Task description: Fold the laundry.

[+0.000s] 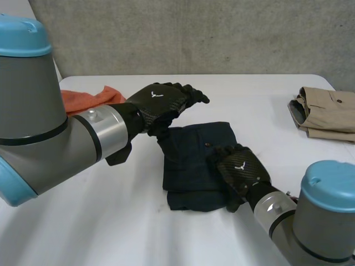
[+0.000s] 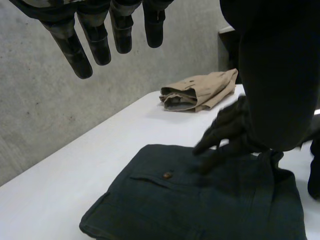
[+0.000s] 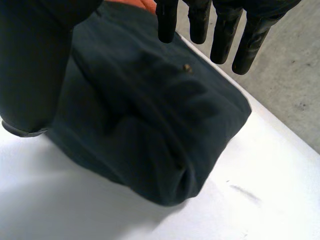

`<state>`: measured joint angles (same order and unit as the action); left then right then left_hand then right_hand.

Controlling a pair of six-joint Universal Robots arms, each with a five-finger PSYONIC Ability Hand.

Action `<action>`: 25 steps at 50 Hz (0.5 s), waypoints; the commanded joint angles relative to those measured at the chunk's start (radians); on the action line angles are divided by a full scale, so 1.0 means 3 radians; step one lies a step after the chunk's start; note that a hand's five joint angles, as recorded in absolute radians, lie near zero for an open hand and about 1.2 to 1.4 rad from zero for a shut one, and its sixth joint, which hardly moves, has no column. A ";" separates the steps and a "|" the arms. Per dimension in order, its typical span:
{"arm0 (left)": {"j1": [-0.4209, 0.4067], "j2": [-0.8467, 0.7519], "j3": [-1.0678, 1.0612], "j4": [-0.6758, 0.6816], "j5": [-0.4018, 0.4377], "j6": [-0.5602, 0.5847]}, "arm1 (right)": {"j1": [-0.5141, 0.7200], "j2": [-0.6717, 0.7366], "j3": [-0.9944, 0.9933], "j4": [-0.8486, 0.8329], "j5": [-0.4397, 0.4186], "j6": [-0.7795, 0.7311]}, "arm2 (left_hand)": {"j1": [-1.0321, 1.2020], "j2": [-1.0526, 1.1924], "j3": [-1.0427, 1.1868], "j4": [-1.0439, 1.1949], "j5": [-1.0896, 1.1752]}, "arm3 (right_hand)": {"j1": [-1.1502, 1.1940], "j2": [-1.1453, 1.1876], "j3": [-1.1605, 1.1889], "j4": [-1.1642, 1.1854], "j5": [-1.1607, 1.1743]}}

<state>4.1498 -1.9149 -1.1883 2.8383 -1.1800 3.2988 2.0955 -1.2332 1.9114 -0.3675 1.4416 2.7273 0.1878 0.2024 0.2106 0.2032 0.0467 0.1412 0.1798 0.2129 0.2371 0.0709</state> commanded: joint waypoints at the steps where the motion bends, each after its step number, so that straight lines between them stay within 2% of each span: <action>1: -0.0011 0.0032 -0.0002 0.0019 -0.0019 -0.0038 | 0.0000 0.0357 -0.0077 -0.0324 0.0001 -0.0040 | 0.0037 -0.0012 -0.0039 -0.0015 -0.0075 | 0.0111 -0.0018 -0.0128 -0.0208 -0.0236; 7: -0.0006 0.0027 -0.0012 0.0019 -0.0024 -0.0038 | 0.0015 0.0521 -0.0240 -0.0376 0.0011 -0.0051 | 0.0037 -0.0012 -0.0039 -0.0015 -0.0075 | 0.0115 -0.0014 -0.0124 -0.0205 -0.0233; 13: -0.0001 0.0027 -0.0017 0.0024 -0.0034 -0.0043 | 0.0020 0.0562 -0.0409 -0.0478 0.0001 -0.0046 | 0.0047 -0.0002 -0.0029 -0.0005 -0.0065 | 0.0957 0.0828 0.0717 0.0637 0.0609; 20: 0.0004 0.0027 -0.0017 0.0035 -0.0034 -0.0069 | 0.0035 0.0766 -0.0690 -0.0473 0.0027 -0.0041 | 0.0047 -0.0002 -0.0029 -0.0005 -0.0065 | 0.1250 0.1121 0.1011 0.0931 0.0902; 23: 0.0004 0.0027 -0.0017 0.0040 -0.0034 -0.0115 | 0.0035 0.0884 -0.0823 -0.0473 0.0022 -0.0041 | 0.0047 -0.0002 -0.0029 -0.0005 -0.0065 | 0.2080 0.1951 0.1841 0.1761 0.1733; 25: -0.0001 0.0027 -0.0017 0.0035 -0.0034 -0.0151 | 0.0030 0.0971 -0.0941 -0.0457 0.0017 -0.0046 | 0.0047 -0.0002 -0.0029 -0.0005 -0.0065 | 0.3233 0.3104 0.2994 0.2914 0.2885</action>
<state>4.1506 -1.9068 -1.1935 2.8487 -1.1905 3.2761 2.1056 -1.0023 1.7014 -0.5122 1.4479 2.7149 0.1878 0.2024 0.2106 0.2032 0.0467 0.5304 0.6075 0.6066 0.6059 0.3566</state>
